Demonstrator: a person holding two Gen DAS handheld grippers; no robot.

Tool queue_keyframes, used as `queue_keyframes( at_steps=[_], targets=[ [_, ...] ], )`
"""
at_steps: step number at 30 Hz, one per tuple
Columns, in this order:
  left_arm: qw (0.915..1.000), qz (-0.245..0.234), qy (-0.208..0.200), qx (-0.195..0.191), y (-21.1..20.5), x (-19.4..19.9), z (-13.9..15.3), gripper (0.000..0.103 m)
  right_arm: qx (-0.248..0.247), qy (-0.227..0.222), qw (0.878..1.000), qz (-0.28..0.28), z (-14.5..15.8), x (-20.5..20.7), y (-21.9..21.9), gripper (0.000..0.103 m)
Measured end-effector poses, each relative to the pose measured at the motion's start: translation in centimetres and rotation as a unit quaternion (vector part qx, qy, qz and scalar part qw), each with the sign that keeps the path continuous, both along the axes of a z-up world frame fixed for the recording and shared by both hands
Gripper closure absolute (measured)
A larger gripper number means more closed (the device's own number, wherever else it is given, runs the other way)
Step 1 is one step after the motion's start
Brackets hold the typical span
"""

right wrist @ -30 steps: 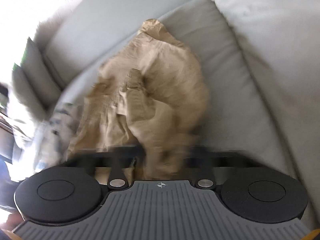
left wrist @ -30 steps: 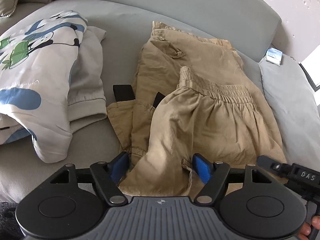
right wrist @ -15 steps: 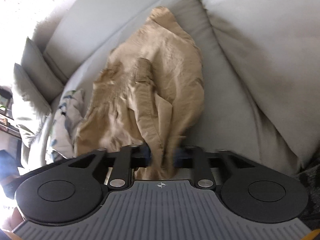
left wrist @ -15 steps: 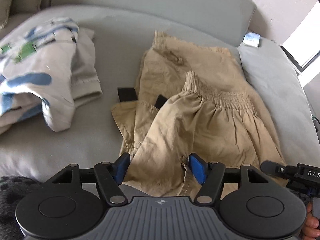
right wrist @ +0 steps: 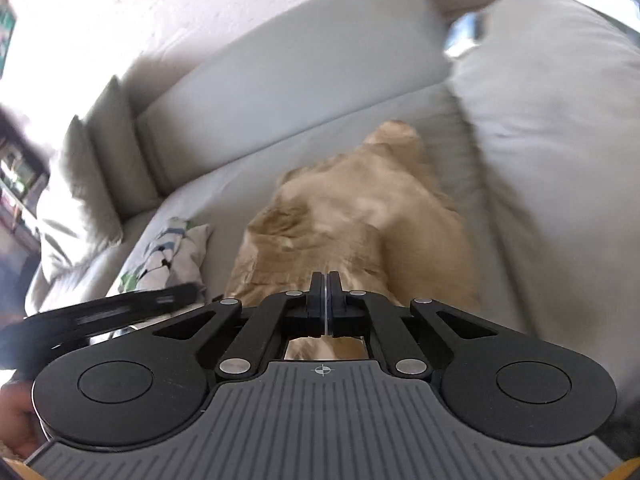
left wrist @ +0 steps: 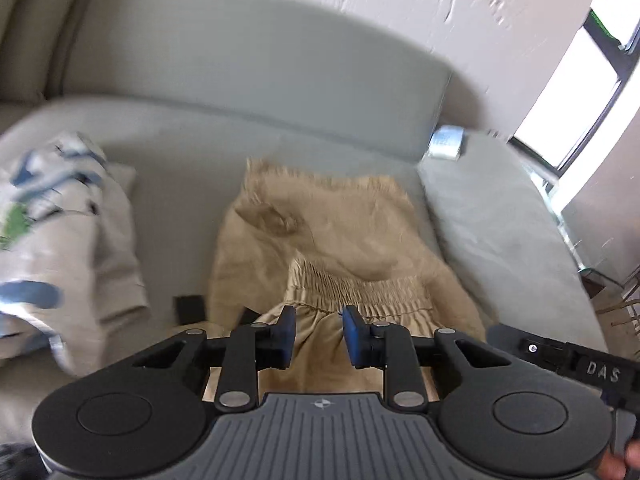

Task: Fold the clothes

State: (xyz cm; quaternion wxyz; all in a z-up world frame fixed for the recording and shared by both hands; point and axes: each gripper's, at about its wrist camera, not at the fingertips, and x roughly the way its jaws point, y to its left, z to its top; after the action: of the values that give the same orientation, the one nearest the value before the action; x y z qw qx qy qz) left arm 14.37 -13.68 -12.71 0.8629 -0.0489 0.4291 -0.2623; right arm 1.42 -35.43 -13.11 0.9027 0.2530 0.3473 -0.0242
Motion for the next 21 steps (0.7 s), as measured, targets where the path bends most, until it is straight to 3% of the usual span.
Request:
queue_keyframes(
  at_steps=[5, 6, 10, 13, 14, 15, 16, 17, 18, 19, 21],
  targets=[
    [0.9985, 0.004, -0.002, 0.054, -2.6, 3.1, -3.9, 0.078, -0.033, 0.025, 0.999, 0.028, -2.8, 4.9, 0.5, 0.099],
    [0.998, 0.01, 0.006, 0.062, -2.7, 3.6, -4.8, 0.072, -0.048, 0.036, 0.998, 0.03, -3.9, 5.9, 0.6, 0.099],
    [0.9976, 0.024, 0.052, 0.038, -1.7, 5.3, -6.9, 0.065, -0.047, 0.097, 0.993, 0.041, -8.1, 7.7, 0.3, 0.103],
    [0.998, 0.008, 0.054, 0.034, -1.0, 5.5, -5.7, 0.063, -0.048, 0.11, 0.991, 0.06, -6.9, 8.1, 0.1, 0.102],
    [0.9983, 0.003, 0.051, 0.027, -0.6, 5.4, -4.7, 0.065, -0.045, 0.115, 0.99, 0.067, -6.4, 8.2, 0.0, 0.094],
    [0.9986, -0.002, 0.049, 0.02, -0.2, 5.2, -3.7, 0.055, -0.023, 0.11, 0.991, 0.07, -5.4, 8.1, -0.9, 0.09],
    [0.999, -0.006, 0.043, 0.013, 0.2, 5.2, -2.6, 0.045, -0.001, 0.105, 0.992, 0.072, -4.4, 8.0, -1.7, 0.075],
    [0.9996, -0.01, 0.027, 0.005, 0.6, 5.4, -1.3, 0.023, 0.012, 0.089, 0.994, 0.067, -3.3, 7.7, -2.7, 0.05],
    [0.9999, -0.011, 0.012, 0.001, 1.0, 5.7, -0.4, 0.015, 0.015, 0.07, 0.996, 0.057, -2.2, 7.5, -3.7, 0.041],
    [1.0, -0.009, 0.004, -0.001, 1.3, 6.3, 0.4, 0.016, 0.017, 0.051, 0.997, 0.048, -1.1, 7.3, -4.7, 0.035],
    [0.9999, -0.002, -0.01, -0.007, 2.0, 7.6, 1.8, 0.015, 0.019, 0.029, 0.999, 0.039, 0.0, 7.8, -6.8, 0.035]
  ],
)
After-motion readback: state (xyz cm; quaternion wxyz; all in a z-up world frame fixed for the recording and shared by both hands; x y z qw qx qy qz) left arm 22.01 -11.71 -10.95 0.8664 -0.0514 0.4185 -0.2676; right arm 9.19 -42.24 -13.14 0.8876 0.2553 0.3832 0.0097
